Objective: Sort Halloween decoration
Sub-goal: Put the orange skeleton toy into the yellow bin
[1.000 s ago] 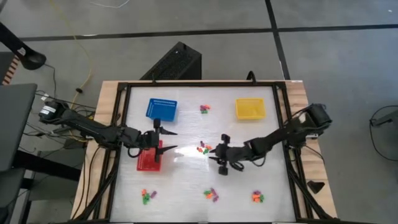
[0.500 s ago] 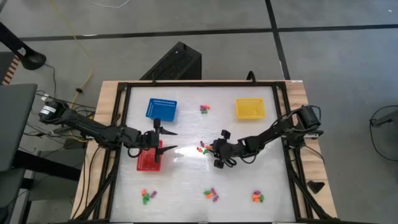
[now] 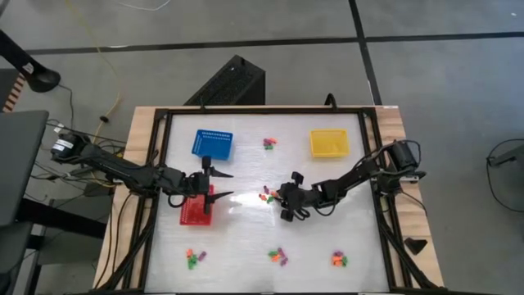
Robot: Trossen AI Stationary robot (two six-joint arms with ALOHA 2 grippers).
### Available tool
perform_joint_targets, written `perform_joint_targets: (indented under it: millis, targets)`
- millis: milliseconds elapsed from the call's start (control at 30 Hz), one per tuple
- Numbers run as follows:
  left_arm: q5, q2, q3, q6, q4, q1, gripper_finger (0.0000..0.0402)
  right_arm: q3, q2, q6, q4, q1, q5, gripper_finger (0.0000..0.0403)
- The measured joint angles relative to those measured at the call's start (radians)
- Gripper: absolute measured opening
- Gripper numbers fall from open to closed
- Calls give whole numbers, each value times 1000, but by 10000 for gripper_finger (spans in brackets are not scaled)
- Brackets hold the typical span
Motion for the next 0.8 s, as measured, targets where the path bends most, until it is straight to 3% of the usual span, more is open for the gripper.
perform_joint_targets:
  millis: [300,567,800]
  targets:
    - [-7,0,0,0,0,0,226,-3,-76,-9,-64,1,-1,30]
    - [-24,0,0,-1,-1,0,226,-3,-312,-30,-274,1,9,33]
    - [-30,0,0,-1,-2,0,226,-3,-587,-7,-649,-48,142,43]
